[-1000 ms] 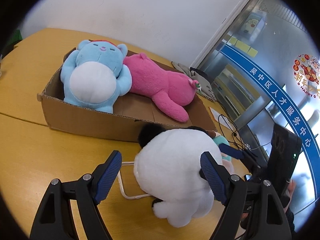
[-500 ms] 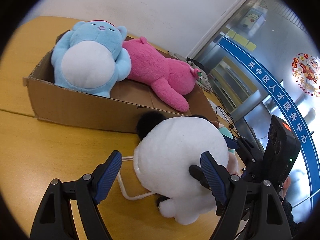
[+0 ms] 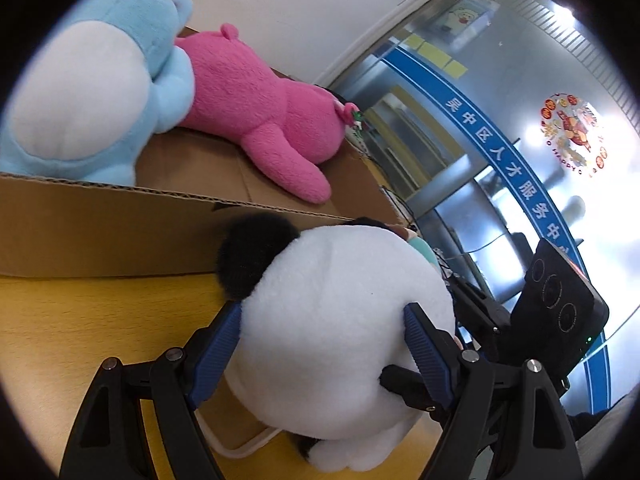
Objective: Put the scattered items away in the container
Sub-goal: 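Close both grippers on the white panda plush's body, then lift the panda plush with both grippers and carry it over the box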
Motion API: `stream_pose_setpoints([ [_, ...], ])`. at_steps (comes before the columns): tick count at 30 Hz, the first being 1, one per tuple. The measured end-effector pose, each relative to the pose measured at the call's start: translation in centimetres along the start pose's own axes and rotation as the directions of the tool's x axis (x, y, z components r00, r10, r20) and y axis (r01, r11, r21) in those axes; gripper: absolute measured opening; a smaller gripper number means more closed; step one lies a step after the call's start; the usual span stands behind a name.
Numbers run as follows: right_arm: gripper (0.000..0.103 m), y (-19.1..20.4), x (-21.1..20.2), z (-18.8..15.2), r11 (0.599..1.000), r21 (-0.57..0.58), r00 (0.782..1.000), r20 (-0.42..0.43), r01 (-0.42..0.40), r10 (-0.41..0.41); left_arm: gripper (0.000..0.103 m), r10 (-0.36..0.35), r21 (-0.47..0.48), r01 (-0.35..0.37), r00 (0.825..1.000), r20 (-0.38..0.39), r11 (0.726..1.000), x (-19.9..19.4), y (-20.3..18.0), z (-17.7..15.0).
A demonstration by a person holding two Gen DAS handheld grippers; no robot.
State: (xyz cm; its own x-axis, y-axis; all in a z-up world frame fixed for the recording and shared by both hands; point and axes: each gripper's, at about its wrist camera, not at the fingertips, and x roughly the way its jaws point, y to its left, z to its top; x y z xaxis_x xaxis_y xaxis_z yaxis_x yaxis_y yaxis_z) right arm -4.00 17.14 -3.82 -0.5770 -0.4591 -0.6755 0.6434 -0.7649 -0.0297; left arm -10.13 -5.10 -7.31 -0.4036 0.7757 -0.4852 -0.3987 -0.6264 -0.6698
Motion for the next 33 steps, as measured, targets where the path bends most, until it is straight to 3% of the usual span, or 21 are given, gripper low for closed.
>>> stream_pose_setpoints([
  [6, 0.083, -0.1, -0.9, -0.5, 0.999, 0.030, 0.999, 0.049, -0.023, 0.021, 0.079, 0.007, 0.014, -0.008, 0.999, 0.036, 1.000, -0.1, -1.1, -0.5],
  [13, 0.074, 0.5, -2.5, -0.7, 0.998, 0.057, 0.994, 0.107, -0.020, 0.014, 0.057, 0.071, 0.073, -0.078, 0.992, 0.101, 0.994, -2.7, -4.6, -0.6],
  [22, 0.072, 2.6, -6.3, 1.7, 0.999, 0.033, 0.975, 0.223, -0.033, 0.025, 0.055, 0.119, 0.149, -0.148, 0.975, 0.188, 0.978, -7.6, -9.6, 0.8],
  [33, 0.072, 3.5, -11.9, 8.4, 0.997, -0.075, 0.924, 0.383, 0.024, 0.006, 0.055, 0.112, 0.274, -0.206, 0.940, 0.321, 0.939, -12.8, -16.1, 6.8],
])
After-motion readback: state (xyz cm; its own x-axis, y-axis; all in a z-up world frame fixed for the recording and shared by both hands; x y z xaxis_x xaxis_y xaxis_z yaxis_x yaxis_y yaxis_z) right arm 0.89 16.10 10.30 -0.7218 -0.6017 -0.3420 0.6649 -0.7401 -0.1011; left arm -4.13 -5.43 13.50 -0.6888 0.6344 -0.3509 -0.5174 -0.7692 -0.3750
